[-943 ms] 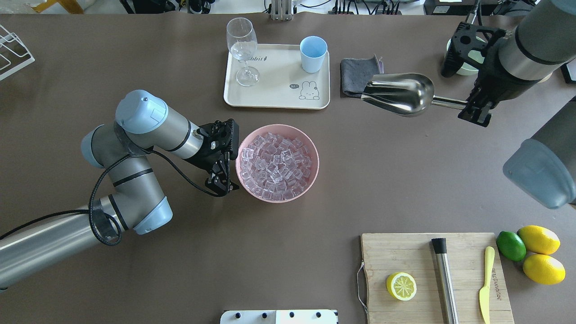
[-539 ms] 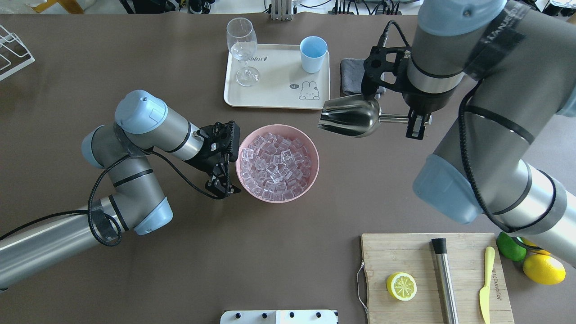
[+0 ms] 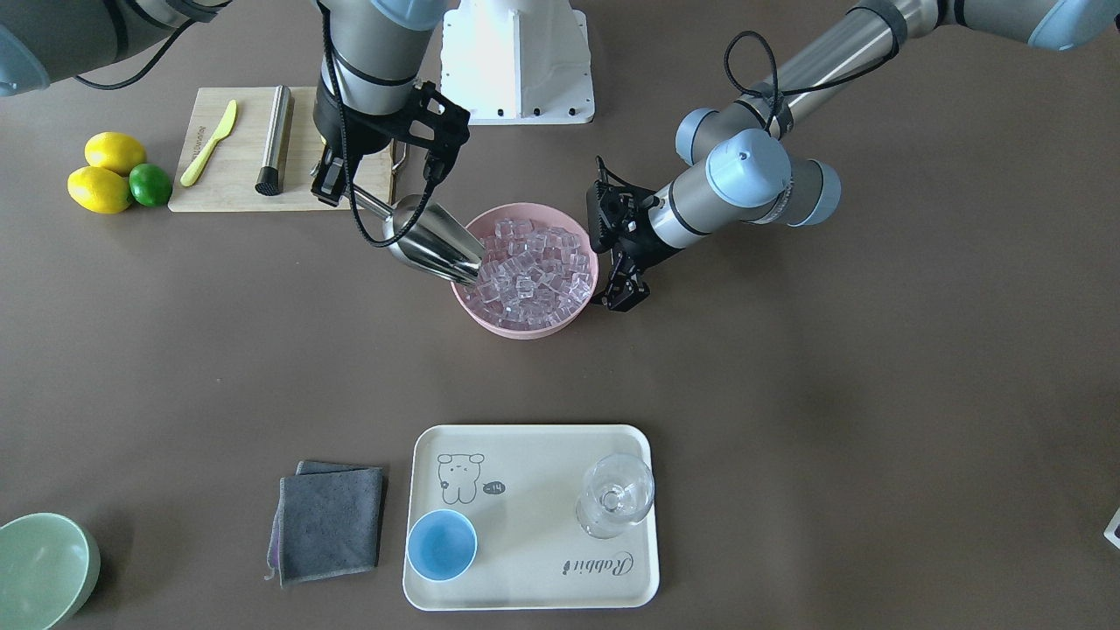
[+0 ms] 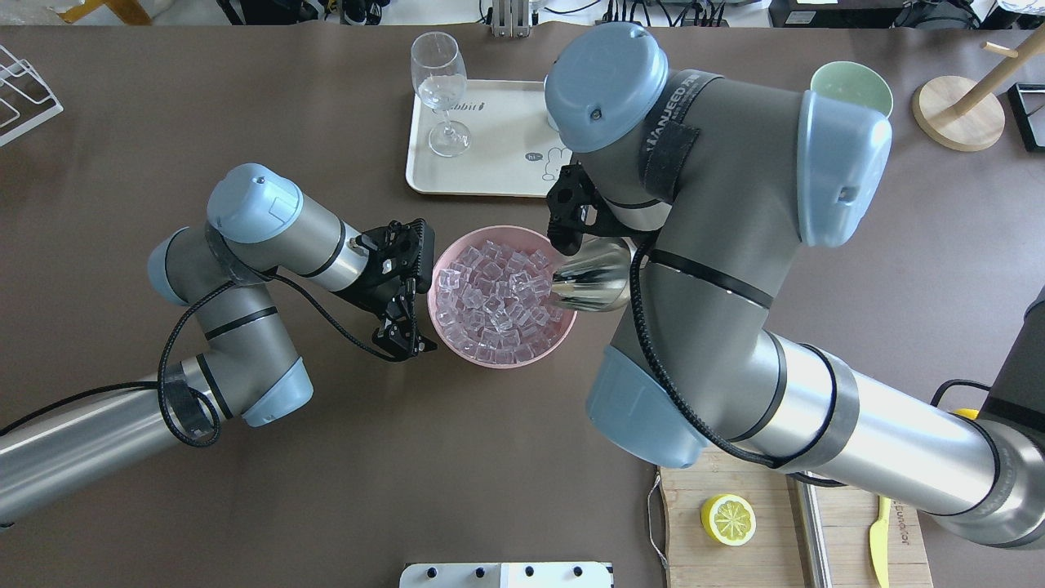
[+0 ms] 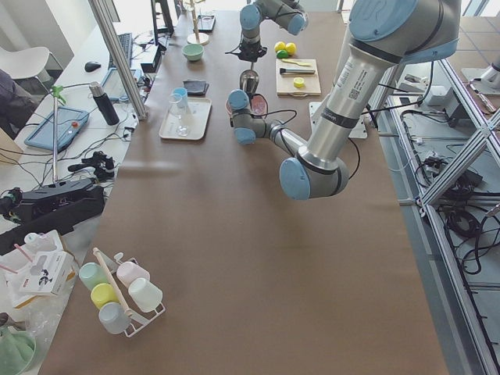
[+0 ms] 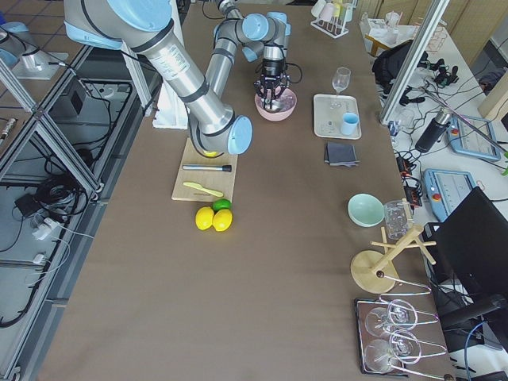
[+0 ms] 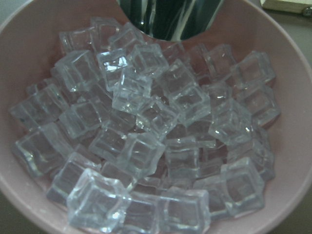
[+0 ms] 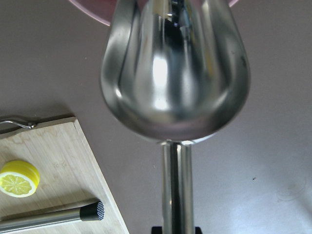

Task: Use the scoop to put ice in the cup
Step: 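Carry the metal scoop toward the pink bowl with the right gripper while left holds bowl, then dig the scoop into the ice cubes with the right gripper and lift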

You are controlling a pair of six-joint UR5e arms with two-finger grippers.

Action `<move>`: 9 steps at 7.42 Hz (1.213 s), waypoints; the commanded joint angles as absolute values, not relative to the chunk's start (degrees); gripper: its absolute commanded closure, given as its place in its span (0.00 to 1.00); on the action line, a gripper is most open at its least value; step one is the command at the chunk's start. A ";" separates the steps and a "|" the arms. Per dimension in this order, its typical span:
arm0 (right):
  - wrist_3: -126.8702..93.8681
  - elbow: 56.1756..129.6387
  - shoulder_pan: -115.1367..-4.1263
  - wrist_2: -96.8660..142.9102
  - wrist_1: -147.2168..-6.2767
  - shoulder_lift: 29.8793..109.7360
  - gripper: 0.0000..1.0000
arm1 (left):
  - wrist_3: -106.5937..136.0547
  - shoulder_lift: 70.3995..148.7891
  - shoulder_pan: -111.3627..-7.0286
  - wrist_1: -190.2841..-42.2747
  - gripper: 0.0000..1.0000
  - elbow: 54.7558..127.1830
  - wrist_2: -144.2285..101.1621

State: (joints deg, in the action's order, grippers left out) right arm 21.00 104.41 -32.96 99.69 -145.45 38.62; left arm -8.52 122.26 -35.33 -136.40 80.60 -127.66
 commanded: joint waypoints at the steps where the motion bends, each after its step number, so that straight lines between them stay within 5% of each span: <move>1: 20.66 95.21 -28.75 96.77 -148.18 32.80 1.00 | -8.26 122.34 -35.33 -136.49 0.01 80.60 -127.53; 4: 20.65 91.67 -27.77 95.19 -147.84 31.20 1.00 | -8.26 122.34 -35.24 -136.49 0.01 80.60 -127.44; 9: 18.99 95.78 -27.77 95.19 -136.09 37.06 1.00 | -8.26 122.43 -35.16 -136.49 0.01 80.60 -127.27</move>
